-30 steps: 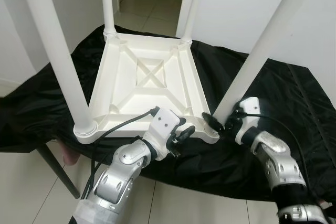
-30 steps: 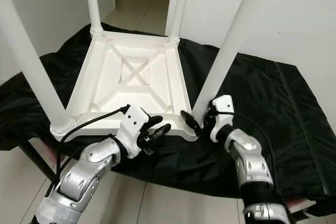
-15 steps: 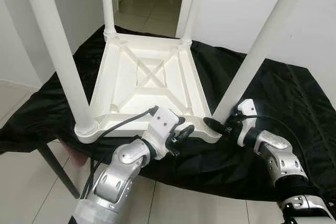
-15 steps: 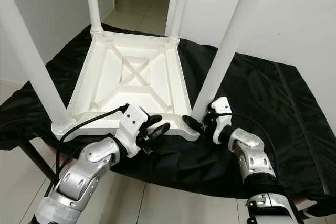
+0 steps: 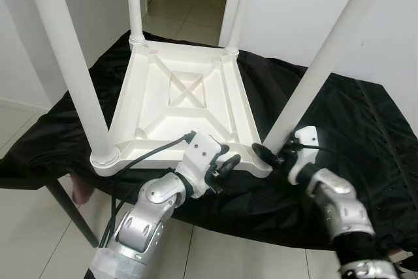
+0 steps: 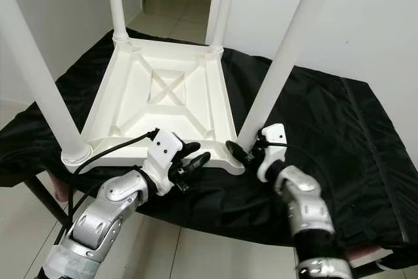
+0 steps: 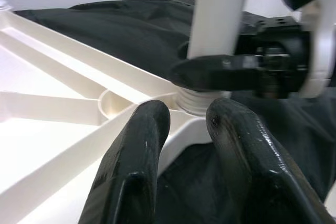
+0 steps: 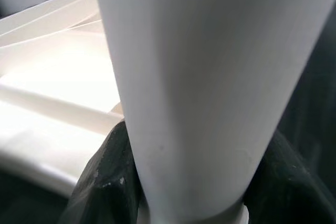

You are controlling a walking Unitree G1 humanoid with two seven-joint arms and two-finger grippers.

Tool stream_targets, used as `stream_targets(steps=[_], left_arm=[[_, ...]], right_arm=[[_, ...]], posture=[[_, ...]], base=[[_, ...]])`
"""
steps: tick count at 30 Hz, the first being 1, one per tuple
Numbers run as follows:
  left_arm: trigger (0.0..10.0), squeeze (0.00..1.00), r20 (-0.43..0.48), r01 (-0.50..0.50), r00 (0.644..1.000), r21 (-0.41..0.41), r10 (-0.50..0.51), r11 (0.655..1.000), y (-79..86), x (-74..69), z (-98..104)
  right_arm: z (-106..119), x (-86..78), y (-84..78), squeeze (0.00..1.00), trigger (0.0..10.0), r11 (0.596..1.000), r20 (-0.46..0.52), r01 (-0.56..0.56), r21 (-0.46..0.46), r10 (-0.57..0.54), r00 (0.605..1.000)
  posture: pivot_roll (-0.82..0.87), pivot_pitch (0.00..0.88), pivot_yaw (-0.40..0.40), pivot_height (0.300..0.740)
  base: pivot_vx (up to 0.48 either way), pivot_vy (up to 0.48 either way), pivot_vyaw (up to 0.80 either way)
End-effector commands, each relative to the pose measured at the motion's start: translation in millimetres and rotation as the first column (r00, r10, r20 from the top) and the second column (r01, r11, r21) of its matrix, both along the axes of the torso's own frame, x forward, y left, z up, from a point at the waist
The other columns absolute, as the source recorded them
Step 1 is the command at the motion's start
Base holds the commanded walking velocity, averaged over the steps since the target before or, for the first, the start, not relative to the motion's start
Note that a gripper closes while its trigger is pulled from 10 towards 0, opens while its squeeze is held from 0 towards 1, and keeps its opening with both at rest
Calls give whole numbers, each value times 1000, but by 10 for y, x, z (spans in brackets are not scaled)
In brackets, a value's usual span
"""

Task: Building children table

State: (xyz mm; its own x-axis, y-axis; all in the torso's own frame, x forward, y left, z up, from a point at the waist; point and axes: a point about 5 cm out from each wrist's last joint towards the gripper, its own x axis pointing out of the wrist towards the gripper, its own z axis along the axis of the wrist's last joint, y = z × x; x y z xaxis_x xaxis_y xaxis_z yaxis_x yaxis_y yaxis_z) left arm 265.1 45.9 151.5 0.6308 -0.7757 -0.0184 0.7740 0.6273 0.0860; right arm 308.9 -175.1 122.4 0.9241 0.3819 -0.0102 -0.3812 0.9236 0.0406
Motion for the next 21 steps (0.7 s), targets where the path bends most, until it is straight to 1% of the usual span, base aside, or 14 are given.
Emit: stream_targets(steps=[1,2,3,4,5,6,8,9,11,14,15,16,19,21], left_arm=[[10000,0,-7,-17,1000,11,17,1000,-5,-8,-18],[10000,0,-7,-17,1000,11,17,1000,-5,-9,-19],[10000,0,-7,-17,1000,11,17,1000,-5,-9,-19],[10000,0,-9,-14,1000,12,14,1000,-10,-14,-22],[10000,0,-9,-14,1000,12,14,1000,-10,-14,-22],[10000,0,-9,-13,1000,12,13,1000,-12,-17,-23],[10000,0,-9,-13,1000,12,13,1000,-12,-17,-23],[10000,0,-10,-12,1000,13,12,1000,-10,-20,-25],[10000,0,-12,-15,1000,13,15,1000,-1,-27,-27],[10000,0,-12,-15,1000,13,15,1000,-1,-27,-27],[10000,0,-11,-18,1000,15,18,1000,1,-31,-28],[10000,0,-16,-23,1000,10,23,1000,5,-35,-31],[10000,0,-21,-25,999,6,25,1000,1,-45,-34],[10000,0,-22,-24,999,6,25,1000,-1,-47,-35]], right_arm=[[123,1,-9,0,10000,994,46,110,20,-111,993],[119,-9,28,0,10000,989,39,147,29,-148,988],[119,-9,28,0,10000,989,39,147,29,-148,988],[90,-30,64,0,10000,965,5,256,54,-257,966],[90,-30,64,0,10000,965,5,256,54,-257,966],[67,-47,86,0,10000,948,-12,313,55,-313,950],[67,-47,86,0,10000,948,-12,313,55,-313,950],[57,-68,117,0,10000,930,-13,364,45,-364,931],[44,-140,245,0,10000,863,-40,503,46,-501,864],[44,-140,245,0,10000,863,-40,503,46,-501,864],[46,-165,311,0,10000,843,-71,531,78,-527,847],[77,-174,342,0,10000,834,-77,540,112,-534,842],[154,-173,305,0,10000,840,-53,520,154,-518,854],[177,-176,293,0,10000,839,-47,521,157,-520,853]], posture=[[1,15,-114,740],[1,15,-114,740],[1,15,-114,740],[1,16,-113,740],[1,16,-113,740],[3,18,-116,740],[3,18,-116,740],[4,20,-115,740],[11,23,-120,740],[11,23,-120,740],[11,23,-120,740],[18,23,-123,740],[14,24,-120,740],[14,24,-120,740]], base=[[0,0,0],[0,0,0],[0,0,0],[0,0,0],[0,0,0],[0,0,0],[0,0,0],[0,0,0],[0,0,0],[0,0,0],[0,0,0],[0,0,0],[0,0,0],[0,0,0]])
